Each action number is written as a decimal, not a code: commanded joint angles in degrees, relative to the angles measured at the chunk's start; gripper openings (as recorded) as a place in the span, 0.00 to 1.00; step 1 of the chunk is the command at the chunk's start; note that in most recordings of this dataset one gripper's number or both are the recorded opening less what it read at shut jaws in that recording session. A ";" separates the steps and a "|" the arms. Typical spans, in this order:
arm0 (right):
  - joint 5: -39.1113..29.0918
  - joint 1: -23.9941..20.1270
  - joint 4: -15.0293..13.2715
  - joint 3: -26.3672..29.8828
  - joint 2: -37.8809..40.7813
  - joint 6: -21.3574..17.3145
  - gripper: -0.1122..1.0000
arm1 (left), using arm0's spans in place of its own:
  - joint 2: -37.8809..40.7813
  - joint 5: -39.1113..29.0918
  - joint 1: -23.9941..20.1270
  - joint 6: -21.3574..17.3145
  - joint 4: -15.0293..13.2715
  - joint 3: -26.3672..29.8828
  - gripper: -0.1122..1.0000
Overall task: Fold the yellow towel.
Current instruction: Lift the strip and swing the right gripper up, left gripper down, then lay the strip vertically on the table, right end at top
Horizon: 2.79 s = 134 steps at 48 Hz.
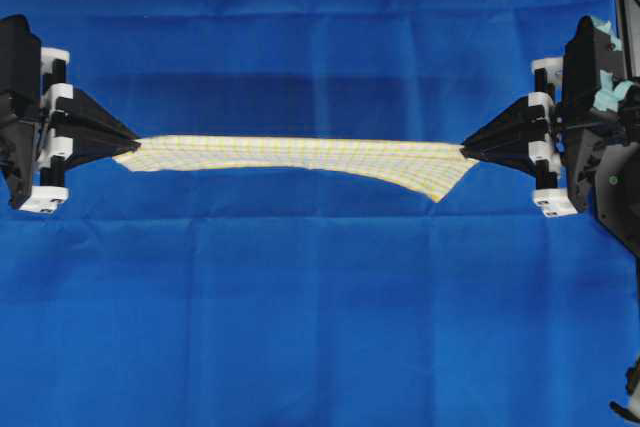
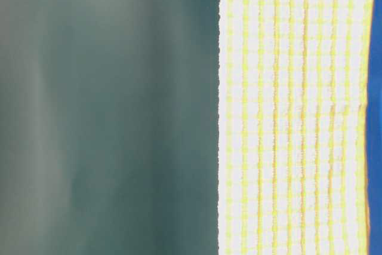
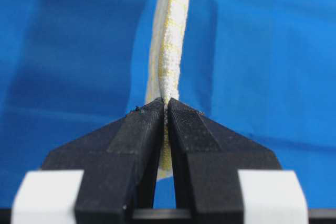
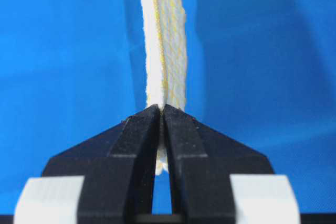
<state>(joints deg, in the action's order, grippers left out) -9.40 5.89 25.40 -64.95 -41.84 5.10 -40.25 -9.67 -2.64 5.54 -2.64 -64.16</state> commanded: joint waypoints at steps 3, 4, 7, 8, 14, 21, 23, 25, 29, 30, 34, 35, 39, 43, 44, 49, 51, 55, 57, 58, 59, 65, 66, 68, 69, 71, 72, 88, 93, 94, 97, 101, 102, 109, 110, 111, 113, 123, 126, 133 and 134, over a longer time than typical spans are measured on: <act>1.14 0.70 -0.35 0.62 0.62 -0.09 0.13 | 0.53 0.53 0.97 0.35 0.09 0.62 0.12; 1.41 0.97 -0.35 0.62 0.70 -0.09 0.13 | 0.70 0.79 1.14 0.44 0.09 0.62 0.12; 2.46 2.02 -0.53 0.88 1.49 -0.09 0.13 | 1.32 1.93 2.20 0.44 0.09 0.70 0.12; 2.72 2.46 -0.62 0.88 1.76 -0.09 0.13 | 1.49 2.37 2.46 0.44 0.09 0.79 0.12; 4.31 6.06 -1.85 1.41 3.52 -0.09 0.13 | 3.60 6.86 5.19 0.62 0.09 1.05 0.12; 5.54 12.57 -3.34 2.90 6.59 -0.09 0.13 | 7.65 11.34 8.70 0.62 0.00 2.37 0.12; 5.71 14.24 -3.69 3.52 7.47 -0.09 0.13 | 9.40 12.74 9.84 0.53 0.00 3.16 0.12; 5.98 15.82 -4.22 4.04 8.35 -0.09 0.13 | 10.81 13.80 10.55 0.53 0.09 4.04 0.12; 6.68 18.72 -5.45 5.45 10.02 0.00 0.13 | 14.06 16.00 11.87 0.53 0.00 5.89 0.12; 6.86 19.42 -5.98 5.80 10.37 0.00 0.13 | 14.94 16.52 12.13 0.53 0.09 6.59 0.12; 7.65 22.06 -7.82 7.65 12.39 0.00 0.13 | 18.81 18.37 13.10 0.44 0.00 9.49 0.12; 7.82 22.68 -8.26 8.09 12.83 0.00 0.13 | 19.86 18.72 13.36 0.44 0.09 10.37 0.12; 8.00 24.52 -9.49 9.93 14.94 0.00 0.13 | 24.61 19.42 13.97 0.18 0.09 14.85 0.12; 8.00 25.58 -10.55 11.95 17.40 0.09 0.13 | 29.09 19.42 14.24 -0.09 0.09 19.34 0.12; 8.00 25.75 -10.81 12.39 18.02 0.09 0.13 | 30.06 19.34 14.24 -0.18 0.09 20.39 0.12; 8.00 26.28 -12.04 15.21 21.53 0.09 0.13 | 34.72 18.81 14.33 -0.18 0.09 26.02 0.12; 8.00 26.28 -12.48 16.35 22.85 0.18 0.13 | 36.30 18.54 14.33 -0.18 0.09 28.13 0.12; 8.00 26.28 -13.18 18.81 25.40 0.35 0.13 | 39.64 18.11 14.50 -0.26 0.09 32.52 0.12; 8.00 26.37 -13.62 20.04 26.63 0.35 0.13 | 40.96 17.84 14.50 -0.35 0.09 34.37 0.12; 8.00 26.37 -13.80 20.65 27.16 0.35 0.13 | 41.57 17.75 14.50 -0.44 0.09 35.24 0.12; 8.00 26.28 -14.06 21.27 27.77 0.35 0.13 | 42.19 17.67 14.50 -0.44 0.09 36.12 0.12; 7.82 26.37 -15.29 24.61 30.67 0.35 0.13 | 45.62 16.88 14.50 -0.97 0.09 40.87 0.12; 7.73 26.37 -15.47 25.31 31.29 0.35 0.13 | 46.05 16.79 14.59 -1.32 0.09 41.48 0.12; 7.65 26.37 -15.73 25.93 31.82 0.35 0.13 | 46.76 16.35 14.59 -1.76 0.09 42.80 0.12; 7.56 26.37 -15.73 26.19 31.99 0.35 0.13 | 47.11 16.17 14.59 -2.11 0.09 43.33 0.12; 7.47 26.37 -16.00 26.46 32.17 0.35 0.13 | 47.64 15.82 14.50 -2.64 0.09 44.30 0.12; 7.47 26.37 -16.08 26.37 32.08 0.35 0.13 | 47.81 15.64 14.59 -2.90 0.09 44.82 0.12; 6.42 27.33 -16.35 23.82 28.92 0.35 0.13 | 51.50 15.29 14.06 -4.22 0.09 49.48 0.12; 6.42 27.69 -16.44 22.15 26.98 0.35 0.13 | 53.00 15.38 14.06 -4.31 0.09 51.15 0.12; 6.42 27.69 -16.44 21.88 26.63 0.35 0.13 | 53.26 15.38 14.06 -4.31 0.09 51.42 0.12; 6.33 27.77 -16.44 21.36 26.19 0.35 0.13 | 54.05 15.29 14.06 -4.31 0.09 52.21 0.12; 5.45 27.77 -16.44 21.36 26.10 0.35 0.13 | 54.76 15.47 14.06 -4.31 0.09 52.91 0.12; 5.19 27.77 -16.44 21.45 26.19 0.35 0.13 | 54.93 15.47 14.06 -4.22 0.09 52.91 0.12; 4.39 27.69 -16.44 22.24 27.25 0.35 0.13 | 54.84 15.56 14.15 -3.52 0.00 51.77 0.12; 4.39 27.69 -16.44 22.41 27.51 0.35 0.13 | 54.58 15.56 14.15 -3.52 0.09 51.42 0.12; 4.39 27.60 -16.35 22.59 27.86 0.35 0.13 | 54.49 15.64 14.24 -3.52 0.00 51.06 0.12; 4.48 27.51 -16.44 23.03 28.56 0.35 0.13 | 54.05 15.64 14.41 -3.43 -0.09 50.19 0.12; 4.75 25.75 -16.44 27.42 35.33 0.44 0.13 | 51.24 17.84 15.03 -1.49 -0.44 43.59 0.12; 5.01 24.96 -16.35 29.18 37.62 0.44 0.13 | 50.19 19.07 15.21 0.00 -0.35 41.13 0.12; 5.27 23.20 -16.44 33.57 42.45 0.53 0.13 | 47.37 22.94 15.73 3.60 -0.35 34.98 0.12; 5.19 22.94 -16.44 34.54 43.33 0.53 0.13 | 47.11 23.38 15.82 3.96 -0.35 34.28 0.12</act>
<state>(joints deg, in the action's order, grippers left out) -4.83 29.27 9.14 -34.01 0.18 5.45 10.02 11.43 12.04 8.53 -3.08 -28.21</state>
